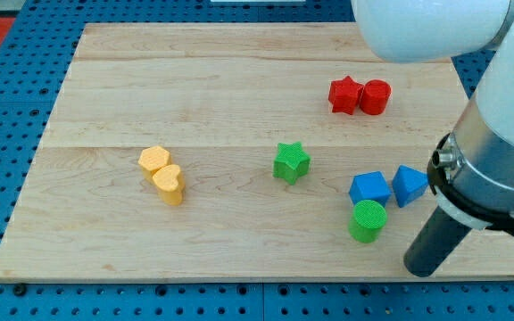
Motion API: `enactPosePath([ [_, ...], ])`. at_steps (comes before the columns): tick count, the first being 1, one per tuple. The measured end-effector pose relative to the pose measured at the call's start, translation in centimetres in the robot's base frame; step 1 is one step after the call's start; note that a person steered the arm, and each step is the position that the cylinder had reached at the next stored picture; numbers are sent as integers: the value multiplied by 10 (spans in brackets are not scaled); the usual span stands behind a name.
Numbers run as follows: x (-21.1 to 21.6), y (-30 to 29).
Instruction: Push the green circle into the green star
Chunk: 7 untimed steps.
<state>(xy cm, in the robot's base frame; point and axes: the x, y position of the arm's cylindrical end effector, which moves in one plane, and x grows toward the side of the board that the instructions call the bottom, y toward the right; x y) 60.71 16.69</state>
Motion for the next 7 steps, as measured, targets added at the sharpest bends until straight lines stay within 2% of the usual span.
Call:
enactPosePath([
  [2,-26,-1],
  [3,-27,-22],
  [5,-56,-58],
  [7,-53,-106],
])
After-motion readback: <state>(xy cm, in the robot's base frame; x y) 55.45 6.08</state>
